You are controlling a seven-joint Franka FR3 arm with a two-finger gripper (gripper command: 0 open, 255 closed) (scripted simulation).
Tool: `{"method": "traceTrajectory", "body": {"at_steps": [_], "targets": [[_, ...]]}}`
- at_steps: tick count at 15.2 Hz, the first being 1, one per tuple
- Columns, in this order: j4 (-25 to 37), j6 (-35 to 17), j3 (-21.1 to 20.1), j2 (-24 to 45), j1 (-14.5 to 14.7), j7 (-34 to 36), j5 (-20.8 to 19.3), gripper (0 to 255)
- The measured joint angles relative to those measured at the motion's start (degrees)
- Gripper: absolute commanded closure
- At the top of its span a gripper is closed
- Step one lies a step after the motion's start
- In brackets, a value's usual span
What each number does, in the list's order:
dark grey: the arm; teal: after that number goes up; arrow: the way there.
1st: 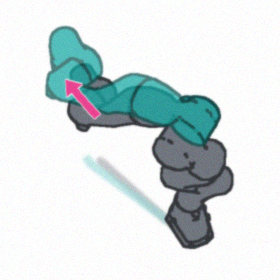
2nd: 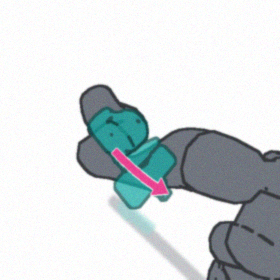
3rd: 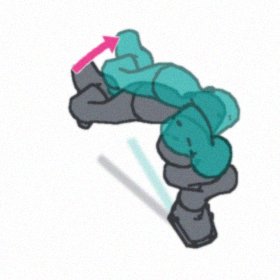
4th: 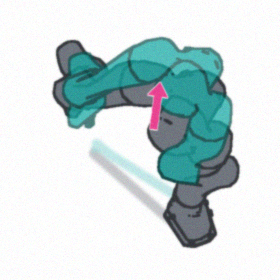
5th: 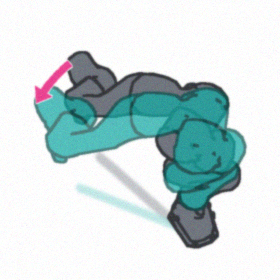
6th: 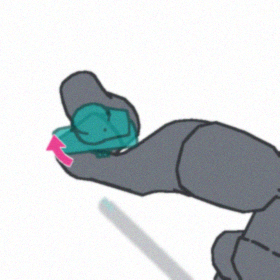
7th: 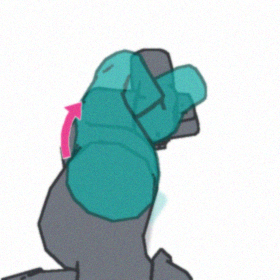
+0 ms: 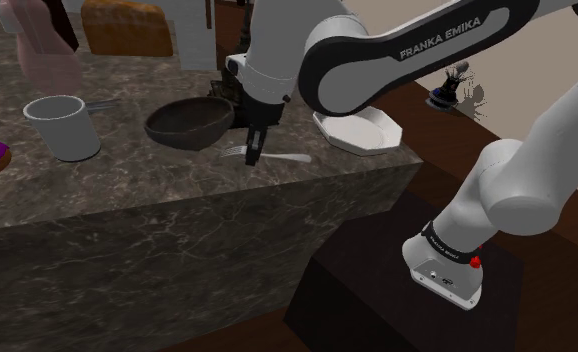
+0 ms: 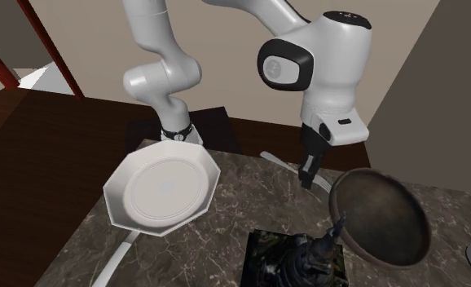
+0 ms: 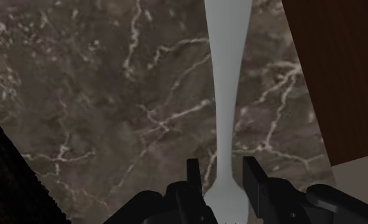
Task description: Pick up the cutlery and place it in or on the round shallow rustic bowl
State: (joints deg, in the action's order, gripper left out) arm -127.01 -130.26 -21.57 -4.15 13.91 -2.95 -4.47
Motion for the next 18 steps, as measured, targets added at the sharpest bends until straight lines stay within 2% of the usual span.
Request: {"method": "traceTrajectory", "body": {"at_steps": [18], "targets": [[9.06, 13.42, 0.79, -4.79, 0.03, -2.78, 2.61, 255]]}}
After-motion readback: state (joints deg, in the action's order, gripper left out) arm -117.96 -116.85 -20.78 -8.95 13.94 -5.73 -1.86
